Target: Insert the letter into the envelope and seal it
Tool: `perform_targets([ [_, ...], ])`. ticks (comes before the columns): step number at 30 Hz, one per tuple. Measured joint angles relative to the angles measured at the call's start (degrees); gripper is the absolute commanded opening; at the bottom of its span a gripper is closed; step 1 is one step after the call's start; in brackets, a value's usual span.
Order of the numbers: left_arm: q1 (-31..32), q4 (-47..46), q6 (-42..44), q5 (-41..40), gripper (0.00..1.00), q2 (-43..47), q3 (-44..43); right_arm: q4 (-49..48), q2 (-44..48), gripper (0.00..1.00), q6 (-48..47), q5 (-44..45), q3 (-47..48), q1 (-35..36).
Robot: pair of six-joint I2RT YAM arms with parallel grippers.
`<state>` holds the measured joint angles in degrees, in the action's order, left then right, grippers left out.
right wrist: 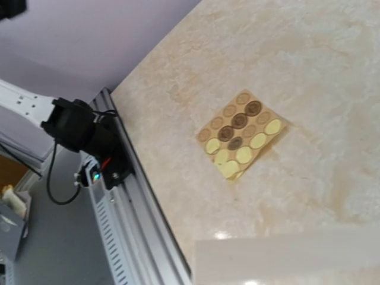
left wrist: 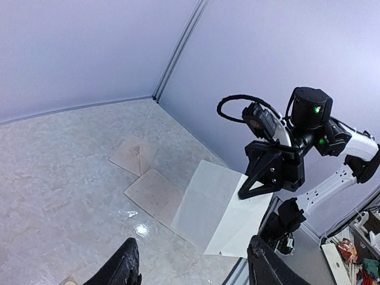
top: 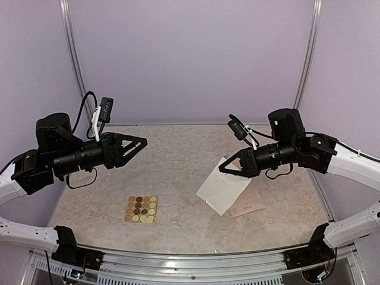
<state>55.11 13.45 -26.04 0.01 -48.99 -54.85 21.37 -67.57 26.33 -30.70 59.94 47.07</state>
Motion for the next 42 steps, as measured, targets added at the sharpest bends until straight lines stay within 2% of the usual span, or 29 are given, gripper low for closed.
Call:
perform_targets([
  [5, 4.0, -4.0, -0.9, 3.0, 0.57, -4.8, 2.0, -0.5, -0.1, 0.0, 0.2, -2.0, 0.2, 1.1],
  [11, 8.8, -8.6, -1.2, 7.3, 0.57, -12.0, 2.4, -1.2, -2.9, 0.0, -1.3, -4.5, 3.4, 6.0],
  [21, 12.0, -10.5, -1.2, 12.5, 0.5, -20.2, 1.2, -4.2, -4.8, 0.0, -3.2, -9.6, 5.1, 9.2],
  [29, 12.9, -13.1, -1.9, 16.3, 0.34, -22.7, 0.0, -4.9, -5.1, 0.0, -4.4, -11.5, 6.0, 9.6],
  [32, 13.0, -14.2, -2.3, 17.7, 0.17, -23.1, 0.0, -4.9, -5.1, 0.0, -4.6, -11.5, 6.2, 9.6],
  [36, 13.1, -14.9, -2.9, 18.6, 0.0, -23.6, 0.0, -4.8, -5.2, 0.0, -4.7, -10.6, 6.2, 9.6],
  [37, 13.1, -15.0, -3.1, 18.7, 0.0, -23.6, 0.0, -4.7, -5.2, 0.06, -4.7, -9.9, 6.2, 9.6],
  [38, 13.1, -15.1, -3.3, 18.6, 0.0, -23.6, 0.0, -4.7, -5.2, 0.16, -4.6, -9.2, 6.2, 9.6],
  [42, 13.1, -16.1, -4.3, 16.7, 0.0, -23.5, 0.2, -4.5, -4.5, 0.67, -3.8, -4.0, 6.1, 9.7],
])
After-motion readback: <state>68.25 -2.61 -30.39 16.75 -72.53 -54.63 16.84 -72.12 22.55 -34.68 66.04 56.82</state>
